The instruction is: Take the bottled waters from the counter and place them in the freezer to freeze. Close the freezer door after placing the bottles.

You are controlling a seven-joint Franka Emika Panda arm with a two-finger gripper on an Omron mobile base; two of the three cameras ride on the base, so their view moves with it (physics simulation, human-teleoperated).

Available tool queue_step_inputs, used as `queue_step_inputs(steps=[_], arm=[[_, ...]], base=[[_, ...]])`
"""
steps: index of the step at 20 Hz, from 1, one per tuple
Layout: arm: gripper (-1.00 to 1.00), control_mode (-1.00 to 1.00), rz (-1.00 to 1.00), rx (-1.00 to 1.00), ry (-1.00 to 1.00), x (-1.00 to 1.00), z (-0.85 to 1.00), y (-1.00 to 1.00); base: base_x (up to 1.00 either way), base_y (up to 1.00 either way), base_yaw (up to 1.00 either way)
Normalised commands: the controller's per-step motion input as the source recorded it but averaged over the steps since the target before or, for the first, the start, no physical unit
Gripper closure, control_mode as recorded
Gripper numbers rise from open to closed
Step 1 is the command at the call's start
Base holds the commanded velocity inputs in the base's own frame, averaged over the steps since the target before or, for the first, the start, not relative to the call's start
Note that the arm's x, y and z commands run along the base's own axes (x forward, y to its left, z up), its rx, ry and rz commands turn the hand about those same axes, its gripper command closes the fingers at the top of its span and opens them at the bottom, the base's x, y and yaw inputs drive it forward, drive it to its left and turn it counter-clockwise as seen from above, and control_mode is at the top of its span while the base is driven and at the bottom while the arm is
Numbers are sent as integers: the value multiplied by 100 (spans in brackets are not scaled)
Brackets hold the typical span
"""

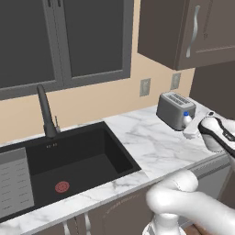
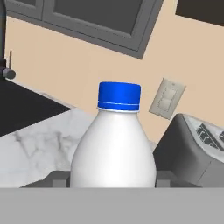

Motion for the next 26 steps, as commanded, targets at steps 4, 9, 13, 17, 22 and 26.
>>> queue_step_inputs(steps=[4,9,13,17,22,26], arm=[[100,-100,-7,-16,3,-100,92,11],[100,-100,-13,-14,19,-88,85,19],[100,-100,-22,-8,30,-82,73,22],[100,-100,-34,-2,40,-65,54,19],[100,-100,-45,0,34,-48,36,18],[100,-100,-45,0,8,-22,11,36]], base=[[0,0,0],[0,0,0],[0,0,0],[0,0,0],[0,0,0],[0,0,0]])
